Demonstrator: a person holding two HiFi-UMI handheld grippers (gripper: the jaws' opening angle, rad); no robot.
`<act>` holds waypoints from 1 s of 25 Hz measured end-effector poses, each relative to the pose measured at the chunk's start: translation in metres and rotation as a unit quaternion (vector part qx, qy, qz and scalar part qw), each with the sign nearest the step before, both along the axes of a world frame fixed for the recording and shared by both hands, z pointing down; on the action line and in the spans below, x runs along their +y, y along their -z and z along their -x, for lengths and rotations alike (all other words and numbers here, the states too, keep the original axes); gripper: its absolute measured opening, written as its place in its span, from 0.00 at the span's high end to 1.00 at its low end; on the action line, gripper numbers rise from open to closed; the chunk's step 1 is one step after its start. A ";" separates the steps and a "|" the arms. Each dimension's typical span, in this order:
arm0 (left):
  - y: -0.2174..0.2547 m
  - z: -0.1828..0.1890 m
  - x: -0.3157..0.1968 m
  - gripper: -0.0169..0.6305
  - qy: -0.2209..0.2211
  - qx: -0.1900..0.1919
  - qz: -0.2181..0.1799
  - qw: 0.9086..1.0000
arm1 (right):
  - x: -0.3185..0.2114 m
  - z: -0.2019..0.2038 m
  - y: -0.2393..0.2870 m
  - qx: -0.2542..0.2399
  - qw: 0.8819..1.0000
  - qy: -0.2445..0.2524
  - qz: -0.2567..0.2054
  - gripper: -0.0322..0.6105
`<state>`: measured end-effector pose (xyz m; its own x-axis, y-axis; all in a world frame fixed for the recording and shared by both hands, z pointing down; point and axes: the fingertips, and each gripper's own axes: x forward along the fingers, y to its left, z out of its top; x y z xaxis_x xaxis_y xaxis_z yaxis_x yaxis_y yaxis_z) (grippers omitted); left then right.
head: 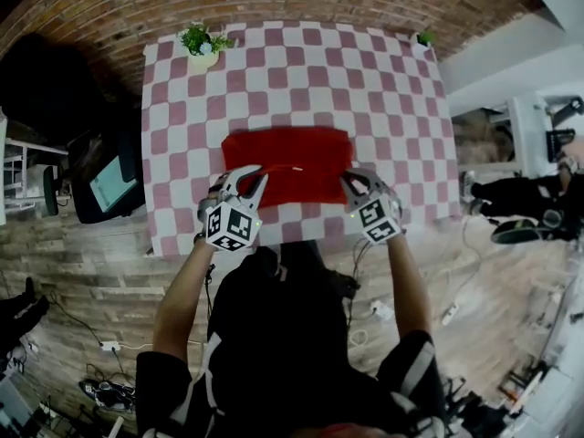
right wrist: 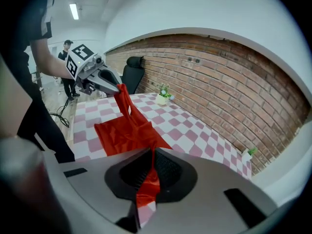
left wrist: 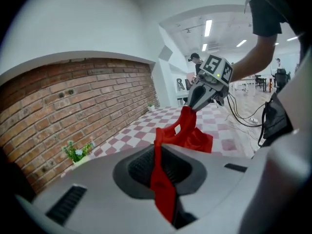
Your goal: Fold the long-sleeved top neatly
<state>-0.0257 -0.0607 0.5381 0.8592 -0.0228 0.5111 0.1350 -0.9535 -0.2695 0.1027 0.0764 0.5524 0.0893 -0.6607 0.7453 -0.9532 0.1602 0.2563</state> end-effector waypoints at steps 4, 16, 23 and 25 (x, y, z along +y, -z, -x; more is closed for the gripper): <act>-0.029 0.024 0.018 0.92 0.023 -0.017 0.020 0.999 | 0.019 0.023 -0.041 -0.010 1.000 -0.006 0.007 0.91; -0.125 0.067 0.058 0.92 0.026 -0.092 0.000 0.995 | 0.059 0.058 -0.122 -0.023 0.997 -0.010 0.072 0.91; -0.166 0.072 0.066 0.92 0.038 -0.130 0.019 0.991 | 0.066 0.058 -0.152 -0.034 0.995 -0.023 0.092 0.91; -0.172 0.072 0.067 0.92 0.039 -0.143 0.022 0.989 | 0.068 0.059 -0.161 -0.036 0.994 -0.024 0.102 0.91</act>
<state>-0.0979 0.0063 0.7100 0.6759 -0.0566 0.7348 0.1246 -0.9739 -0.1896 0.0434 0.1449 0.7132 0.0582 -0.4919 0.8687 -0.9756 0.1563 0.1539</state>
